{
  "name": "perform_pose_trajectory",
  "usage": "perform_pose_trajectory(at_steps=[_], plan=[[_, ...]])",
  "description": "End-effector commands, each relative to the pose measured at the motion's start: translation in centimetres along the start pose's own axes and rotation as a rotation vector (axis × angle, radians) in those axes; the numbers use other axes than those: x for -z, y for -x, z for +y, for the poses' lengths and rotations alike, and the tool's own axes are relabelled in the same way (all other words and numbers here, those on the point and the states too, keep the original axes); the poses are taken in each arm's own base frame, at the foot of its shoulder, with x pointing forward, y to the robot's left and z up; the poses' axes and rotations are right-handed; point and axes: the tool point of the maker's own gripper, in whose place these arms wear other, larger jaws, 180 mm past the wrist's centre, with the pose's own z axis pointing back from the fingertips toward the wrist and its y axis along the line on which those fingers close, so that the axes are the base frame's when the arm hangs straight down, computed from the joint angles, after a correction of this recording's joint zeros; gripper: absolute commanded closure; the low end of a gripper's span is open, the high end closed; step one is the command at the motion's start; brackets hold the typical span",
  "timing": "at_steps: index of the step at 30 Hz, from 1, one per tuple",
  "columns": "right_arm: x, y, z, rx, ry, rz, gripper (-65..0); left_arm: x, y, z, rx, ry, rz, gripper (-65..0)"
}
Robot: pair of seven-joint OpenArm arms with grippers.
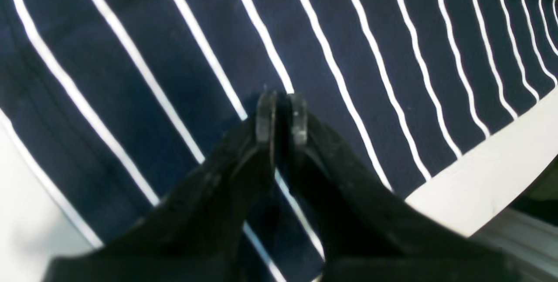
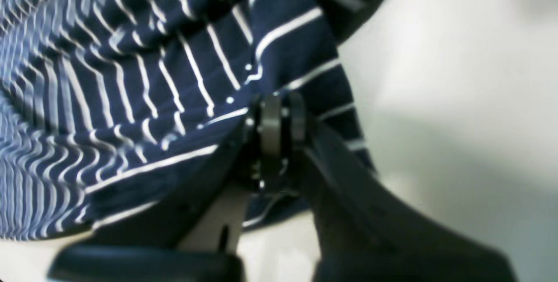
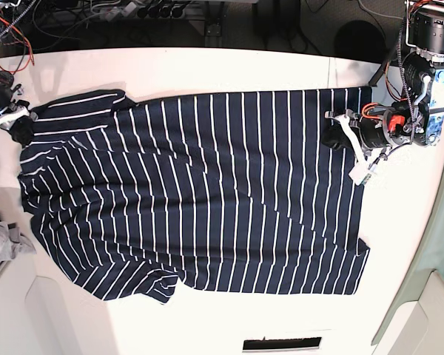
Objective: Layout the t-shirt on the table in an organized manner, then fold the t-shirt properly
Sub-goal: 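Pull the shirt collar corner with the right gripper to flatten it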
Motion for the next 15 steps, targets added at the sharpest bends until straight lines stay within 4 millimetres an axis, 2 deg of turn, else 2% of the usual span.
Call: perform_pose_trajectory(at_steps=[1, 5, 15], plan=[[-1.2, -2.1, -0.3, -0.017, -0.004, -0.068, 0.0, -0.5, -0.7, 0.9, 0.008, -0.021, -0.012, -7.2], [-3.7, -2.0, -0.6, -0.034, 0.012, -0.079, 0.0, -0.2, -0.2, 1.2, -0.016, -0.023, -0.017, -7.2], [-7.4, 2.0, -0.1, -0.047, 0.014, 0.002, 0.0, 0.2, 0.1, 0.8, -0.016, -0.018, -0.004, -7.2]])
